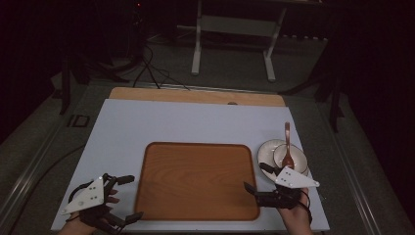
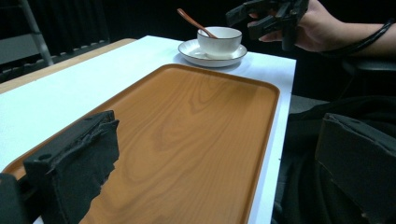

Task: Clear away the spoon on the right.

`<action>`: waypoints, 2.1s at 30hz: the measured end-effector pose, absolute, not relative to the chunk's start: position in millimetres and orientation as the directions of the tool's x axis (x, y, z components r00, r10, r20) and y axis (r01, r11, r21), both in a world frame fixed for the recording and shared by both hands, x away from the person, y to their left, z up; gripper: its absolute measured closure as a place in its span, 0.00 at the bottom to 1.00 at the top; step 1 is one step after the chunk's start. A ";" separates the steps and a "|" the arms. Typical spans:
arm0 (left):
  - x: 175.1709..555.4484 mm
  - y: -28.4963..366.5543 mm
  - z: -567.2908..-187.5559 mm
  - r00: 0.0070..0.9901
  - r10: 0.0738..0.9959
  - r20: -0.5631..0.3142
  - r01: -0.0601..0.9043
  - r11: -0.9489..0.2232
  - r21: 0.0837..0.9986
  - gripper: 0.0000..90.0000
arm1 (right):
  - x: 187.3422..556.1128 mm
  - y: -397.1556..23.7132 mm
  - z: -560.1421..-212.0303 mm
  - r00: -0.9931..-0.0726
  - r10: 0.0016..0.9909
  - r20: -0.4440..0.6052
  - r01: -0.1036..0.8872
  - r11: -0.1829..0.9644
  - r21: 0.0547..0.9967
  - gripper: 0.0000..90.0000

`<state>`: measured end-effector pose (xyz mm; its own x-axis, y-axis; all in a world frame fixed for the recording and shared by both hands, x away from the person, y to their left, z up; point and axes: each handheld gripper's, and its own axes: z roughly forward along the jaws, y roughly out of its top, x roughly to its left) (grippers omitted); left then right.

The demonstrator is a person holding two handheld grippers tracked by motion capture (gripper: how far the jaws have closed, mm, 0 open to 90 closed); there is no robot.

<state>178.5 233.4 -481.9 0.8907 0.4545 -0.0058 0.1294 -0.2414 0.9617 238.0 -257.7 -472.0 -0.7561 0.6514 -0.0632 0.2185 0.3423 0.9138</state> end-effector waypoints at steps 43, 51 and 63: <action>177.2 231.4 -481.8 0.881 0.474 0.009 0.120 -0.242 0.963 0.01 | 233.0 -239.5 -397.9 -0.788 0.609 -0.089 0.158 0.339 0.927 0.13; 177.0 231.3 -481.6 0.881 0.473 0.006 0.121 -0.238 0.964 0.01 | 247.8 -254.0 -379.2 -0.740 0.664 -0.102 0.158 0.320 0.934 0.15; 177.4 231.3 -481.7 0.881 0.473 0.009 0.119 -0.240 0.963 0.01 | 277.8 -277.2 -360.3 -0.636 0.762 -0.122 0.184 0.303 0.935 0.15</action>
